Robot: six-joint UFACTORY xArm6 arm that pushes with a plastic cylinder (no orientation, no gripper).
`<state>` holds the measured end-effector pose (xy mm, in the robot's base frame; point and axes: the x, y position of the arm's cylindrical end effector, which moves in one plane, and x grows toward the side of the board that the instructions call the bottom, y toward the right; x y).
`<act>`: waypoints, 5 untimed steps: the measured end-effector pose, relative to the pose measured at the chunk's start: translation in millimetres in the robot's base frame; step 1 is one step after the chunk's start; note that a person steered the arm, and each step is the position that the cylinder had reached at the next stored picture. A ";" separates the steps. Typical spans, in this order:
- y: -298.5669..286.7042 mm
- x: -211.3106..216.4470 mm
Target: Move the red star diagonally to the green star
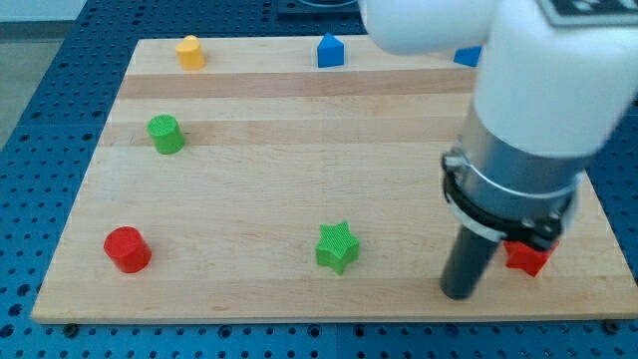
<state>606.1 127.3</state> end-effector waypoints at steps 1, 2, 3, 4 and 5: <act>48.6 3.1; 85.2 -6.9; 81.1 -27.5; 77.6 -55.8; 73.1 -86.9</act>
